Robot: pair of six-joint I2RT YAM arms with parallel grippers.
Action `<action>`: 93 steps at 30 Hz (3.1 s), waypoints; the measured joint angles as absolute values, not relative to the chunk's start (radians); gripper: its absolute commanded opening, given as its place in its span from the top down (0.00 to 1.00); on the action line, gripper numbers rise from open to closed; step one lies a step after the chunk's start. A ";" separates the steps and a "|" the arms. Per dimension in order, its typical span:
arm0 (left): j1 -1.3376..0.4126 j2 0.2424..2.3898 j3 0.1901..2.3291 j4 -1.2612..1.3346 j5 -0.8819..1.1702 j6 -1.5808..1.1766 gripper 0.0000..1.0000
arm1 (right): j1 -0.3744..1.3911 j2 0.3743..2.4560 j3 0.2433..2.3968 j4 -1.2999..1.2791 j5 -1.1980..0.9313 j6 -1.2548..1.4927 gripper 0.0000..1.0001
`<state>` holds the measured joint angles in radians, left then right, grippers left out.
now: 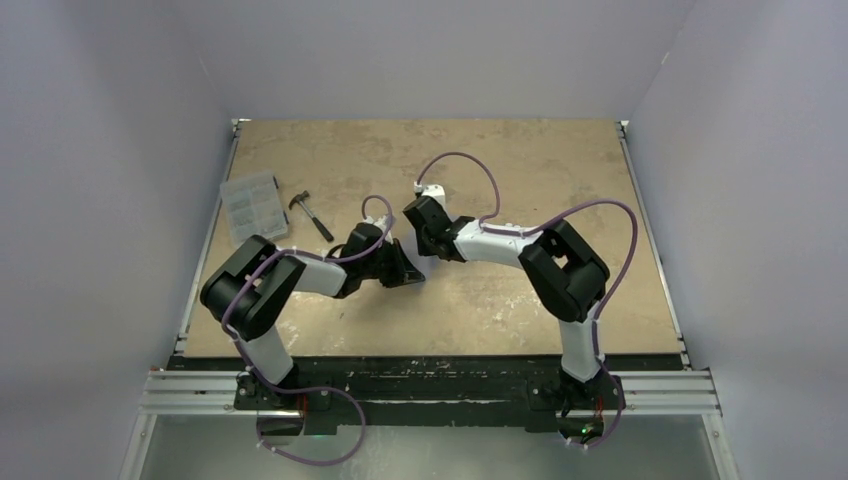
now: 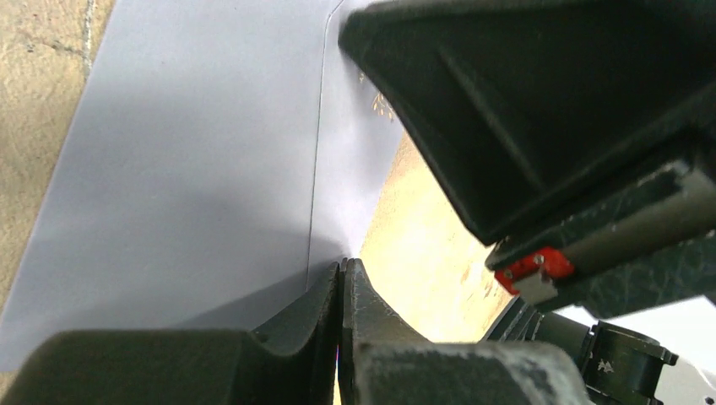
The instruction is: Place the letter into the envelope and seal it
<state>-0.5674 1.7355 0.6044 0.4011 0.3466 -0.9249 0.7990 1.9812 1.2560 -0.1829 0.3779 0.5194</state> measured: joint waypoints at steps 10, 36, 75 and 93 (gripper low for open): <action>-0.552 1.747 0.599 0.422 0.379 -0.925 1.00 | 0.788 2.023 1.305 -0.172 0.429 0.495 0.94; -0.545 1.759 0.682 0.282 0.402 -0.925 1.00 | 0.816 1.918 1.409 -0.399 0.296 0.383 0.86; -0.527 1.787 0.672 0.306 0.450 -0.932 1.00 | 0.823 2.068 1.478 -0.513 0.301 0.455 0.94; -0.524 1.790 0.665 0.324 0.461 -0.932 1.00 | 0.756 2.106 1.511 -0.407 0.324 0.456 0.94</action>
<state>-0.5236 1.7901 0.6655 0.3244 0.4610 -0.9321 0.7555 2.1063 1.5108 -0.4068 0.3237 0.4561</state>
